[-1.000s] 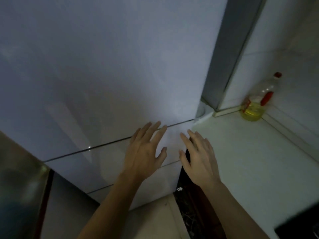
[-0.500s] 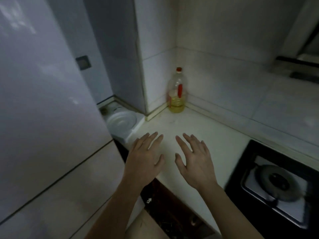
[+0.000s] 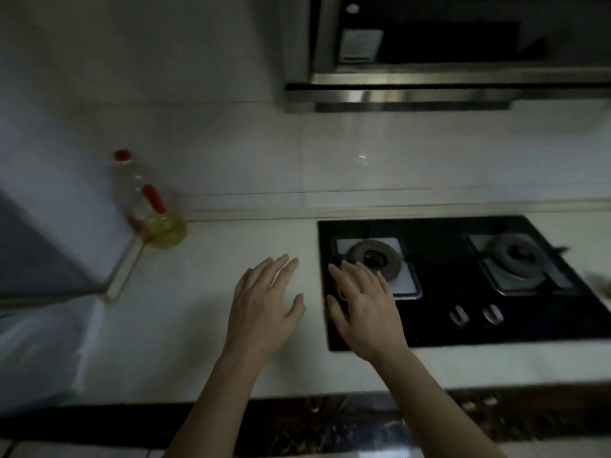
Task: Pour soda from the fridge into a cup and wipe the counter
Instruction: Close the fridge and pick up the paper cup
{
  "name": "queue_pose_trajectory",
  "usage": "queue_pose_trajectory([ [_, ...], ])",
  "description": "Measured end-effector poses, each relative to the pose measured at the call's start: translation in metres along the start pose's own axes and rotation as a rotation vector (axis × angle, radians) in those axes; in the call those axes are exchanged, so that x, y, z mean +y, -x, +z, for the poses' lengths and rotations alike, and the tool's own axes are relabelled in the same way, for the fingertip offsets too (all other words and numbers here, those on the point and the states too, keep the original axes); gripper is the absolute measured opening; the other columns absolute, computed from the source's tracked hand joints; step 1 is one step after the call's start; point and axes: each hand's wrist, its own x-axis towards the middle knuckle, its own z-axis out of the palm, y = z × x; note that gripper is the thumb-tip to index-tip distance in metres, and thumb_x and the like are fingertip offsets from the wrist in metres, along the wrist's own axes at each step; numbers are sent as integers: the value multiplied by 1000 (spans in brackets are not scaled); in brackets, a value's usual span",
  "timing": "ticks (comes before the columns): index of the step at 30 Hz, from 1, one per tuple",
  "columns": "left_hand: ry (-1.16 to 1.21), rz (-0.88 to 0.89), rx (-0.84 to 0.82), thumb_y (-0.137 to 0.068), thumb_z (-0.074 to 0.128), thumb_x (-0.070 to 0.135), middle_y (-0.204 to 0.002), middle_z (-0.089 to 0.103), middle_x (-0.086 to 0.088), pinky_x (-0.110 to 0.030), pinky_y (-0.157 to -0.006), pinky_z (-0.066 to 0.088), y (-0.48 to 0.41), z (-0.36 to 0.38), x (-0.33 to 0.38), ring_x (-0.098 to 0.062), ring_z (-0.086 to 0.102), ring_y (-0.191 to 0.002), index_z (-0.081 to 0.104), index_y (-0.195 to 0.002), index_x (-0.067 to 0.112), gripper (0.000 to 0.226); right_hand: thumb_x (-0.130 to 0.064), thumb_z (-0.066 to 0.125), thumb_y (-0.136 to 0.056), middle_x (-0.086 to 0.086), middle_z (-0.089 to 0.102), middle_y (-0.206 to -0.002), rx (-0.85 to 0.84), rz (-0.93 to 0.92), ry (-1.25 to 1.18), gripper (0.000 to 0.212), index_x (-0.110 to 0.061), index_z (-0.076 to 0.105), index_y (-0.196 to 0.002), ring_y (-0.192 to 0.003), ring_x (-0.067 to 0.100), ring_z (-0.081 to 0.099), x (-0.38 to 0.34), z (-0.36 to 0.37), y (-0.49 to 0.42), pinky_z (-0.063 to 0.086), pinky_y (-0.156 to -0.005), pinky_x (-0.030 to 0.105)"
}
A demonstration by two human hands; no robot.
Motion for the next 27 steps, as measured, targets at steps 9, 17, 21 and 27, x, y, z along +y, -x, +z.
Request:
queue_pose_trajectory([
  [9,150,414,-203,-87,51,43,-146,51,5,-40,-112,39,4,58,81,-16,43,-137,50,-143,23,59,-50,39,-93,2,48,-147,63,478,110,57,-29,44,-146,-139,25,40,47,-24,124,31,-115,49],
  [17,312,765,-337,-88,51,43,-145,52,1,-45,-113,37,36,92,211,-22,43,-137,51,-142,20,58,-46,42,-95,2,50,-143,232,854,211,52,-27,47,-143,-136,27,42,85,-82,244,36,-110,52],
  [21,354,923,-371,-90,60,37,-147,49,3,-42,-112,34,56,104,273,-19,40,-139,50,-142,23,55,-48,41,-96,3,52,-142,317,984,281,52,-25,47,-143,-128,26,49,102,-104,295,40,-104,46],
  [27,376,1072,-426,-92,57,39,-148,47,5,-43,-114,35,85,132,355,-16,38,-139,47,-144,24,56,-46,44,-96,2,54,-136,416,1128,292,50,-24,49,-140,-116,22,53,136,-122,357,42,-98,39],
])
